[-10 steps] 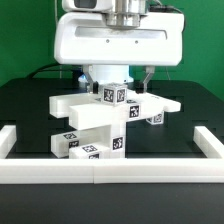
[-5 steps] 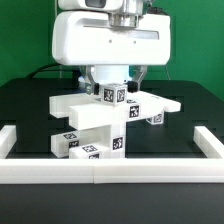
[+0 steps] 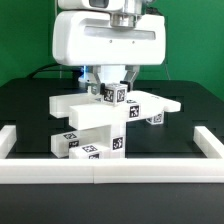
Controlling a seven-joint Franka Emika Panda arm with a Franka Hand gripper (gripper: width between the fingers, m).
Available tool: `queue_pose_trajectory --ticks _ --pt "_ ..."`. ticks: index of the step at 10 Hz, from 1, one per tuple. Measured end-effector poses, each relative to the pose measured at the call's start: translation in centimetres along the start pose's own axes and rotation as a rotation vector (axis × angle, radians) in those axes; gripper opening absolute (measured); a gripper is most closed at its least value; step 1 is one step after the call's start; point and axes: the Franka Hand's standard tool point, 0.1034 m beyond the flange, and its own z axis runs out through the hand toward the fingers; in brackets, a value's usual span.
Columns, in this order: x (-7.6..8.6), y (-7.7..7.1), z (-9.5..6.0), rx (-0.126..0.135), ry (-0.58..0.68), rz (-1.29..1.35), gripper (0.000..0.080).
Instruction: Assemble chair
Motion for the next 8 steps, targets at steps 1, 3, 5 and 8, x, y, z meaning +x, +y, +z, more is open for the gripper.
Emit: queue_pose_trajectory --ticks 1,3,5,8 --pt "0.0 0.01 0.0 0.0 0.0 0.016 0.0288" --pt "0.01 -0.02 0.0 0.001 0.001 0.05 0.0288" --pt "0.02 -0.04 0.0 0.002 0.001 0.179 0.0288" --pt "0.05 -0.08 0.01 0.004 0.002 0.388 0.0289"
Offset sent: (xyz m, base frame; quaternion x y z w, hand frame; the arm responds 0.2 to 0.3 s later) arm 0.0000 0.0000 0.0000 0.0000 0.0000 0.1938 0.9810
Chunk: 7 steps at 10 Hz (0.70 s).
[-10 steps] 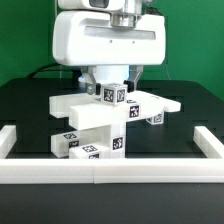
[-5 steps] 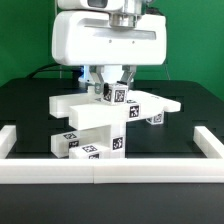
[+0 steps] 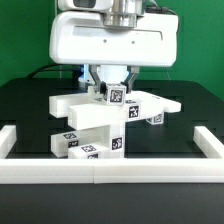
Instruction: Assemble chair
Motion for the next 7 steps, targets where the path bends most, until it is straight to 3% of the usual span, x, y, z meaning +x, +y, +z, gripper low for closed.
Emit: queue_pose_trajectory --ticks 7 --pt "0.04 -0.2 0.03 0.003 0.0 0.466 0.029"
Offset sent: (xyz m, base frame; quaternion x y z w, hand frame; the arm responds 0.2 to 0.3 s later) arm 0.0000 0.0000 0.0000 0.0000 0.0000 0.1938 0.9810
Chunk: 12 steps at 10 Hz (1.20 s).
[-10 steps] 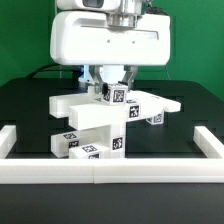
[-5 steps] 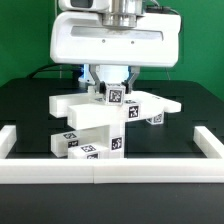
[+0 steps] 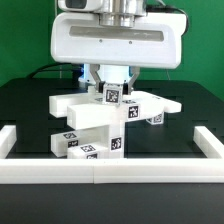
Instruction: Assemble chair
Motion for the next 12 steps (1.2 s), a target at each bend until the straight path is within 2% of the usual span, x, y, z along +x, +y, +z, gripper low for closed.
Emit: queue_pose_trajectory --ticks 4,8,10,11,12 --pt "-0.05 -0.22 0.02 0.009 -0.002 0.234 0.029" --pt "-0.15 -0.77 0.01 0.034 -0.013 0.588 0.029" --pt "-0.17 -0.79 0.01 0.034 -0.013 0.593 0.029" --pt "-0.15 -0.79 0.0 0.033 -0.012 0.56 0.0468" --pt "-0.11 -0.88 -0.04 0.034 -0.011 0.509 0.0586"
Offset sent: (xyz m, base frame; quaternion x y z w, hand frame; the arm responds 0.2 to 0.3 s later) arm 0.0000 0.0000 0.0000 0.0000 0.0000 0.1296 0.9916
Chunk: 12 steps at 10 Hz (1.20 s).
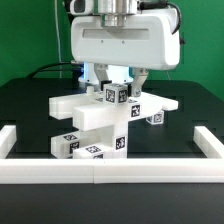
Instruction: Assemble chair
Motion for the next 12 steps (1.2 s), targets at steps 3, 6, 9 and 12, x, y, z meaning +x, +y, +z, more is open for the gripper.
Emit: queue_pose_trajectory --ticks 3,6,9,12 --pt "-0.23 -0.22 0.11 -0.001 0.0 -0.156 0.0646" --pt "-0.25 -0.24 0.11 -0.002 0.0 -0.442 0.0649" --pt "-0.25 -0.22 0.12 -0.009 0.001 -0.699 0.0649" --pt "0.0 0.1 0.14 -0.012 -0.001 -0.928 0.0649"
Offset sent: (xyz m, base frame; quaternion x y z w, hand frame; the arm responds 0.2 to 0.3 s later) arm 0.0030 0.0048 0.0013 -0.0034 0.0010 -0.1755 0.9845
